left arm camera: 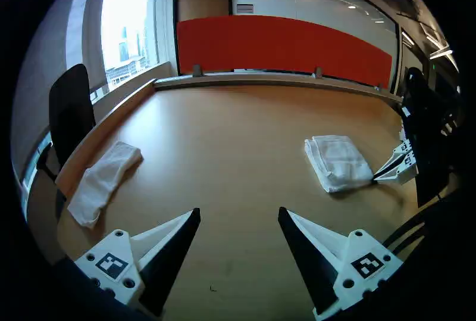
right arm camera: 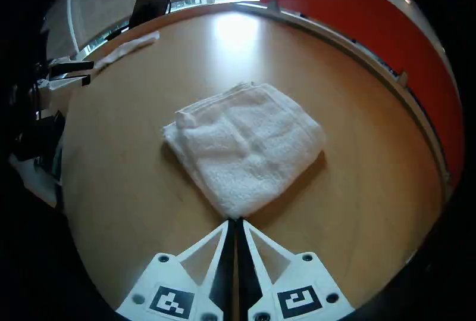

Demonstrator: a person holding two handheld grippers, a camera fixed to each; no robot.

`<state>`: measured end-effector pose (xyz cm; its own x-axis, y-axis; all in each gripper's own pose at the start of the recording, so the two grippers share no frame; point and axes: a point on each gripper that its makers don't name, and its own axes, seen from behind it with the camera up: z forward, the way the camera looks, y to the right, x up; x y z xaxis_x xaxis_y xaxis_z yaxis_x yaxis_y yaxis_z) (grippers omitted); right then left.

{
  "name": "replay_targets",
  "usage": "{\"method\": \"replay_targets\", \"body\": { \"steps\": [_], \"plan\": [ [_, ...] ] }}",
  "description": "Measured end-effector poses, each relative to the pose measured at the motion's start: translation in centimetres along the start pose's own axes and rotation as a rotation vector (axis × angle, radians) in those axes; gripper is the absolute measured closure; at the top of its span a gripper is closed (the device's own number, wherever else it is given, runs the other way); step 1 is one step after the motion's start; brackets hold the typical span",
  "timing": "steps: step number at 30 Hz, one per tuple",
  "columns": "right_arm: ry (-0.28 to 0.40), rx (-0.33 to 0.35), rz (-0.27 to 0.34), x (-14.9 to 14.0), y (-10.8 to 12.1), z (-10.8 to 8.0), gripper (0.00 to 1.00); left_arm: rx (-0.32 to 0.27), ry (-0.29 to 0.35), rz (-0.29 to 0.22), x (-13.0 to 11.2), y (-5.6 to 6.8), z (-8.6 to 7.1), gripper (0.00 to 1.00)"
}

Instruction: Fold towel

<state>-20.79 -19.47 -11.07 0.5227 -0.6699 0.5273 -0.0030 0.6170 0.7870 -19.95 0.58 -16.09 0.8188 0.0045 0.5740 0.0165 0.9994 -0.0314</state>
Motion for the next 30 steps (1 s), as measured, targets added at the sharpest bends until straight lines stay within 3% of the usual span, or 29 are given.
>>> {"method": "replay_targets", "body": {
  "steps": [11, 30],
  "plan": [
    [0.058, -0.033, -0.021, 2.7, 1.0, -2.2, 0.98, -0.001, 0.006, 0.008, 0.1, -0.5, -0.1, 0.03],
    [0.289, -0.103, -0.110, 15.7, 3.8, -9.1, 0.98, -0.026, 0.044, 0.025, 2.1, -0.4, 0.0, 0.02]
  ]
}}
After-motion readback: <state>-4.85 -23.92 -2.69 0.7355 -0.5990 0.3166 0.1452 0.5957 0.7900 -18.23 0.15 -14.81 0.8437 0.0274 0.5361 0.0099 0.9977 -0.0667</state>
